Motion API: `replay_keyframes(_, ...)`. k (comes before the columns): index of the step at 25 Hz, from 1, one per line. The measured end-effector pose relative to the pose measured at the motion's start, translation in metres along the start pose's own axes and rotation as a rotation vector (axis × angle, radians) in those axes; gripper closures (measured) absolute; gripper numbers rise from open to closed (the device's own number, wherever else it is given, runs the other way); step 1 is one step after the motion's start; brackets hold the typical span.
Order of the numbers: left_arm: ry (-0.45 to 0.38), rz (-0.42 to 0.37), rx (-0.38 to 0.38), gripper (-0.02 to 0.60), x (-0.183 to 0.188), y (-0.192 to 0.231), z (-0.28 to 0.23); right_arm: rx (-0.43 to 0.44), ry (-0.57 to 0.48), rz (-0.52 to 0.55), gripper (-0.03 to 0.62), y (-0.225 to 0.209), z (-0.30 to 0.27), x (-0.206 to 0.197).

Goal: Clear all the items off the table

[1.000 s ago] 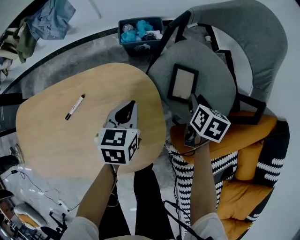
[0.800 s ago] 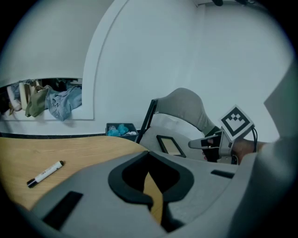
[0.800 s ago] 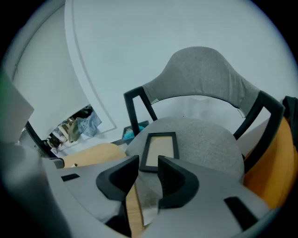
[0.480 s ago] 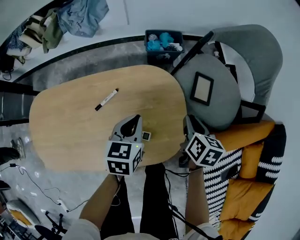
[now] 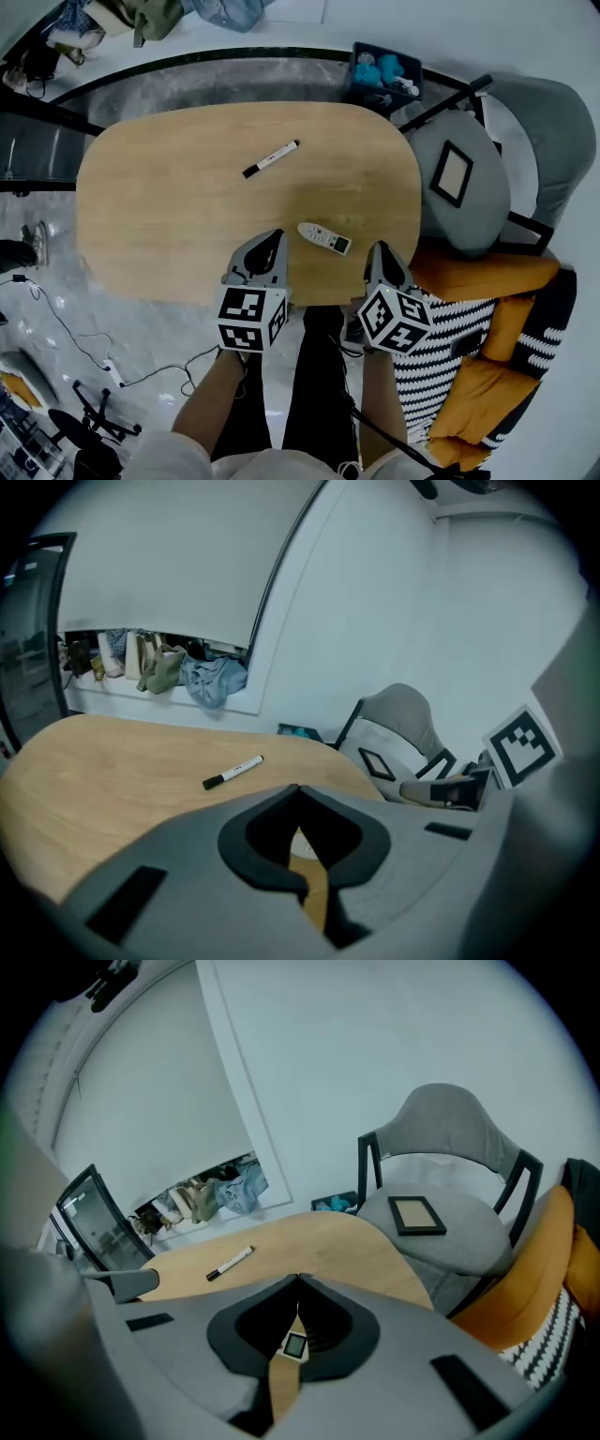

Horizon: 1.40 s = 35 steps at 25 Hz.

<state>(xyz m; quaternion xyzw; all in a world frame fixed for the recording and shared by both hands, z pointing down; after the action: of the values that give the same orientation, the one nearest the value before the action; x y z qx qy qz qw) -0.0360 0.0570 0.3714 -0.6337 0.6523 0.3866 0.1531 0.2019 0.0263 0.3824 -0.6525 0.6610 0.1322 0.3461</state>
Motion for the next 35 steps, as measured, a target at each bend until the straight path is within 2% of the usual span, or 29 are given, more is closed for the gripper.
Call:
replay_keyframes(6,-0.027,0.055,0.029,0.580,-0.004,0.021,0.020,0.029,0.023,0.058,0.569,0.024,0.003,0.000)
replay_keyframes(15,0.020,0.077,0.065,0.580,-0.037,0.035,0.013,0.213,0.247,0.264,0.565,0.035,-0.030,-0.031)
replay_keyframes(18,0.041,0.094,0.084,0.580,-0.055,0.041,0.010,0.264,0.295,0.331,0.500,0.037,-0.041,-0.040)
replay_keyframes(20,0.054,0.113,0.098,0.580,-0.067,0.046,0.008,0.286,0.322,0.391,0.495,0.038,-0.049,-0.046)
replay_keyframes(25,0.077,0.166,0.124,0.580,-0.094,0.054,0.001,0.325,0.368,0.545,0.428,0.042,-0.070,-0.054)
replay_keyframes(31,0.085,0.224,0.151,0.580,-0.107,0.057,-0.006,0.405,0.434,0.749,0.332,0.048,-0.093,-0.057)
replay_keyframes(35,0.093,0.238,0.151,0.580,-0.110,0.056,-0.009,0.454,0.483,0.844,0.316,0.051,-0.107,-0.061)
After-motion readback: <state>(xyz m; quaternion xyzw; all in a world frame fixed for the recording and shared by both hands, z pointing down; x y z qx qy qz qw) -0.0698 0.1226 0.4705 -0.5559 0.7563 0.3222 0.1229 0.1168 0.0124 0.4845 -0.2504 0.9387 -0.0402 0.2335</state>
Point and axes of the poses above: the fingertips, and each gripper's own axes: z backward along the fingers, y to its left, x out of its top, the point moved 10 cm from there along z, backward along the fingers, and after that the axes turned 2 degrees about y, right-handed, at the moved point
